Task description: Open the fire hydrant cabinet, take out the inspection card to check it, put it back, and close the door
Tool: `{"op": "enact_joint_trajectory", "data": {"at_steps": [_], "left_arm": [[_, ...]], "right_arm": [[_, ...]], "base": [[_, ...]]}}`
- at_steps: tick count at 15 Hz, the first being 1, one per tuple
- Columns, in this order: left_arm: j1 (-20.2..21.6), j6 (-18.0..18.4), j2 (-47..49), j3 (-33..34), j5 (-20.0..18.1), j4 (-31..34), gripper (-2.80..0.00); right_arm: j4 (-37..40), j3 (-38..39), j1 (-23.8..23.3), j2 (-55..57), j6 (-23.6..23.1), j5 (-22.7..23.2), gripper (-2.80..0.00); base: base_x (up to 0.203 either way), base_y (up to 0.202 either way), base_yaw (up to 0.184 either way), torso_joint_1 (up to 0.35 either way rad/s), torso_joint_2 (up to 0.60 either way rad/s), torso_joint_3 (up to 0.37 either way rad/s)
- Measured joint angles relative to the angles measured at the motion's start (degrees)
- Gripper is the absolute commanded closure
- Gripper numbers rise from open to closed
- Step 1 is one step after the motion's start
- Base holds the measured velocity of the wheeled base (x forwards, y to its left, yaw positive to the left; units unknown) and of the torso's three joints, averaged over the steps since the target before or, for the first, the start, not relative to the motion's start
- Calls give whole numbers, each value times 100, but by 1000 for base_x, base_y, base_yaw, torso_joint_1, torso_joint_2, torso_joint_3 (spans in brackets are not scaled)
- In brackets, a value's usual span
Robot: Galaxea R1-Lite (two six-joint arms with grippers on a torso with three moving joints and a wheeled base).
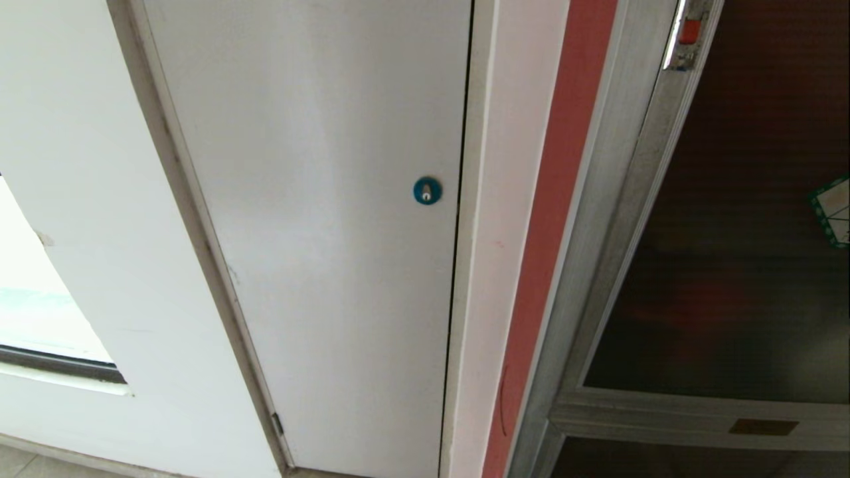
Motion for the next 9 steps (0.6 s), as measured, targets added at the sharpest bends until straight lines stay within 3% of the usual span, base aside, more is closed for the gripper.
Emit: {"op": "enact_joint_trajectory", "data": {"at_steps": [9], "left_arm": [[0, 3, 0, 0, 0, 0, 0]], "right_arm": [[0, 0, 0, 0, 2, 0, 0]], "base": [[0, 0, 0, 0, 0, 0]]}}
